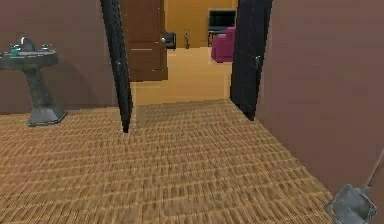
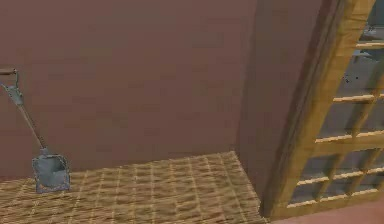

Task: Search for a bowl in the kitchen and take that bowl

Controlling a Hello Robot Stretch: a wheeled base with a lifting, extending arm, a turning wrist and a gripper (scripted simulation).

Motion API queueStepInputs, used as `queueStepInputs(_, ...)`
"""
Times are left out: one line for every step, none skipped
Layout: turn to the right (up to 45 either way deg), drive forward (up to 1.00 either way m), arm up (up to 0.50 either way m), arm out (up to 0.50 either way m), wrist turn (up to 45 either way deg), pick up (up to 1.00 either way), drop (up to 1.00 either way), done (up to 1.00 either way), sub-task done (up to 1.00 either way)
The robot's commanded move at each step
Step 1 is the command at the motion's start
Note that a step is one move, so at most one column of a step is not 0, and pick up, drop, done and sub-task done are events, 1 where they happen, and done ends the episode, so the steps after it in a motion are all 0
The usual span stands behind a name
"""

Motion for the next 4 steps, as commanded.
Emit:
queueStepInputs(0.0, 1.00, 0.00, 0.00, 0.0, 0.00, 0.00, 0.00, 0.00)
queueStepInputs(0.0, 1.00, 0.00, 0.00, 0.0, 0.00, 0.00, 0.00, 0.00)
queueStepInputs(0.0, 1.00, 0.00, 0.00, 0.0, 0.00, 0.00, 0.00, 0.00)
queueStepInputs(0.0, 1.00, 0.00, 0.00, 0.0, 0.00, 0.00, 0.00, 0.00)
